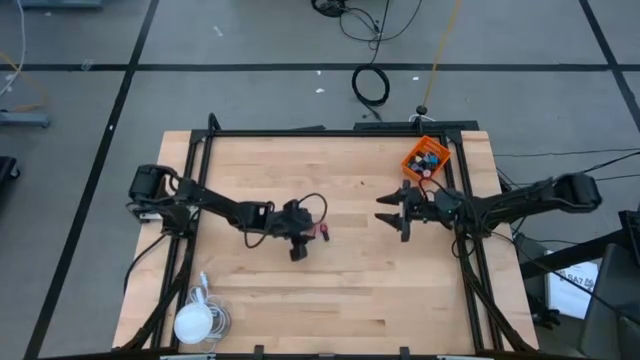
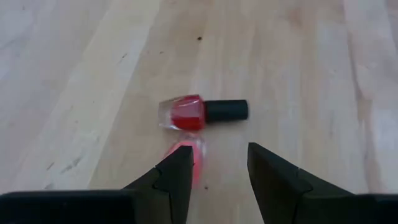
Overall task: Pick & Place Nail Polish
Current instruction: Put the pink nail polish bottle into the orange basket
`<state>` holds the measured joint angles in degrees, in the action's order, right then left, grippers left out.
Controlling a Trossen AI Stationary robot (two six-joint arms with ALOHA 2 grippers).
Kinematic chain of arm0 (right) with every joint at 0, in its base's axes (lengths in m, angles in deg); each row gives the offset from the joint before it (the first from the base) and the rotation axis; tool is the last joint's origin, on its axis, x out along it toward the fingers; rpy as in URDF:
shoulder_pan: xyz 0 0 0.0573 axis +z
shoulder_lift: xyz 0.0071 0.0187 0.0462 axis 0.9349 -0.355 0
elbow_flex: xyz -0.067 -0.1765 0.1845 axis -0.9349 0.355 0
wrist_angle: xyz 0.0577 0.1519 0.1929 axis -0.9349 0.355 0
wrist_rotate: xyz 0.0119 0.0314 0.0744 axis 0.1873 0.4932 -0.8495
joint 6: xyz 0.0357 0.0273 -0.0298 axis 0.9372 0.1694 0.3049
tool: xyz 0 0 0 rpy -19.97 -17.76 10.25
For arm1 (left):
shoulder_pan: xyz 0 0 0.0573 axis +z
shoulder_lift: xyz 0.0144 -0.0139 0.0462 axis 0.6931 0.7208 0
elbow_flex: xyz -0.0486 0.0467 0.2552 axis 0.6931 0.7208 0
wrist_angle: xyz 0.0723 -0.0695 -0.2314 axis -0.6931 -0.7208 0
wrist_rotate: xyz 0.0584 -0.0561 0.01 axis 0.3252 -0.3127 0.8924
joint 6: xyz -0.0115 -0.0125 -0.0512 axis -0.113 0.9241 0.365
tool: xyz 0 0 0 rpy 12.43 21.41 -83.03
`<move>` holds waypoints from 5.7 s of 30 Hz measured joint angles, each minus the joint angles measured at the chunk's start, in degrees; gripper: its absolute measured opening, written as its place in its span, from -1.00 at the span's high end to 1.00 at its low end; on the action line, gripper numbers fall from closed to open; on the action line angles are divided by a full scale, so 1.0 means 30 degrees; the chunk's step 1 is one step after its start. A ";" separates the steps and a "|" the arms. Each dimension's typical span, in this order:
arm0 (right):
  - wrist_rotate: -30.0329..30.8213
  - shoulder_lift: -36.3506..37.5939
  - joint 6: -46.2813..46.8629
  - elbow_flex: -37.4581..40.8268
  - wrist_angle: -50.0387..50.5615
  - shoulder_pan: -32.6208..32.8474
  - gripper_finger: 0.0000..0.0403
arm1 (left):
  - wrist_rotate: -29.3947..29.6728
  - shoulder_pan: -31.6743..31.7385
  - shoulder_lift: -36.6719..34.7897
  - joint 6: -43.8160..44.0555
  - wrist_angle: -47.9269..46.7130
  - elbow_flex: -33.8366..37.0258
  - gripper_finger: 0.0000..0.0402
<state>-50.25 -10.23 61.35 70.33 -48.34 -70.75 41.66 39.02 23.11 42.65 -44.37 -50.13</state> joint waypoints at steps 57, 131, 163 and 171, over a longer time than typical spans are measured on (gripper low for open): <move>-0.0002 -0.1260 -0.0005 -0.0015 -0.0505 0.0177 -0.13 | 0.0115 0.0539 0.1488 -0.2921 -0.2496 -0.0034 0.36; 0.0282 -1.3825 0.7441 -0.5683 -1.0774 0.0512 -0.12 | 1.3293 -0.3035 0.1426 -1.5292 -0.5979 -0.7526 0.81; 0.0653 -1.3850 0.6006 -0.8036 -0.6757 0.1663 0.39 | 1.1994 -0.2674 0.1405 -1.5753 -0.3835 -0.7526 0.81; 0.0647 -1.3850 0.5674 -0.8036 -0.6517 0.1649 0.65 | 1.2011 -0.2681 0.1405 -1.5495 -0.4050 -0.7526 0.80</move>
<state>-48.31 -51.78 78.38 46.23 -67.89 -65.81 77.69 30.97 27.32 -3.83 -56.52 -72.70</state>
